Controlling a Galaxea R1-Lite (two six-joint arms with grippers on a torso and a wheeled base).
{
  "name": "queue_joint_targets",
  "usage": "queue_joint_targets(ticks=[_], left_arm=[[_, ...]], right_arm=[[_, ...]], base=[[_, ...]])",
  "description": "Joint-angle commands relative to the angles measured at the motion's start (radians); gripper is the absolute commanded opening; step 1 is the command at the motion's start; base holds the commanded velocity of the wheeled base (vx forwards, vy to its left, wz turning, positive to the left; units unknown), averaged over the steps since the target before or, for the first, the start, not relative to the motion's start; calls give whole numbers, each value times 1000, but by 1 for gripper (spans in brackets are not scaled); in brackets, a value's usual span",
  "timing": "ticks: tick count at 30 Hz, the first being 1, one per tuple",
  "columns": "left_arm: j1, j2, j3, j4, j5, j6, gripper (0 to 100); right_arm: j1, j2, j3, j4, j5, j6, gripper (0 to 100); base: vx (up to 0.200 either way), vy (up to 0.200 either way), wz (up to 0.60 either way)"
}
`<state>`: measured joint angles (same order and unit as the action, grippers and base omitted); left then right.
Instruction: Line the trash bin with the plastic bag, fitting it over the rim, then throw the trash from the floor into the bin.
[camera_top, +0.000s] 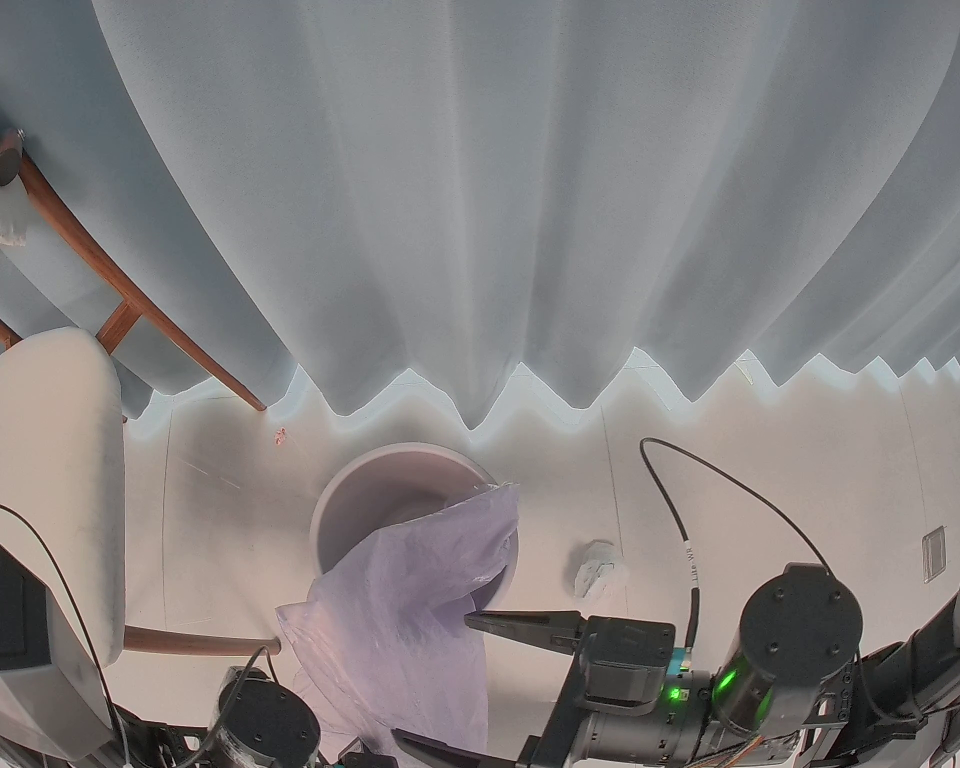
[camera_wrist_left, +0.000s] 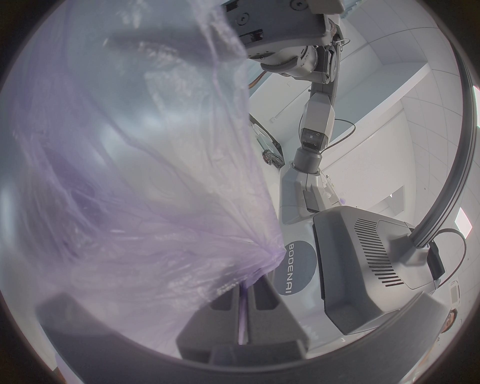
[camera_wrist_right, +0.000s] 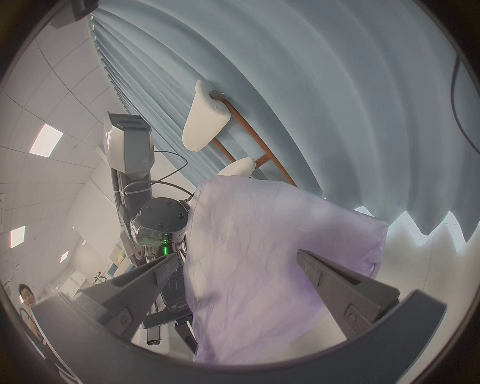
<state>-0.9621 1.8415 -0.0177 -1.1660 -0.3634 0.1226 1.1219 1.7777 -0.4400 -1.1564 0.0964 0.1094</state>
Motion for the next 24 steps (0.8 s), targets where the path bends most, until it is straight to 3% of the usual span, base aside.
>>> queue_joint_targets(ticks=[1,18,24], left_arm=[[-3,2,18,0,1,0,0],[-18,1,18,0,1,0,0],[-17,-7,18,0,3,0,0]], right_arm=[[2,40,-26,0,0,0,100],[21,94,-89,-2,-17,-2,100],[-33,59,-62,-2,-58,6,100]], base=[[0,0,0],[0,0,0],[0,0,0]])
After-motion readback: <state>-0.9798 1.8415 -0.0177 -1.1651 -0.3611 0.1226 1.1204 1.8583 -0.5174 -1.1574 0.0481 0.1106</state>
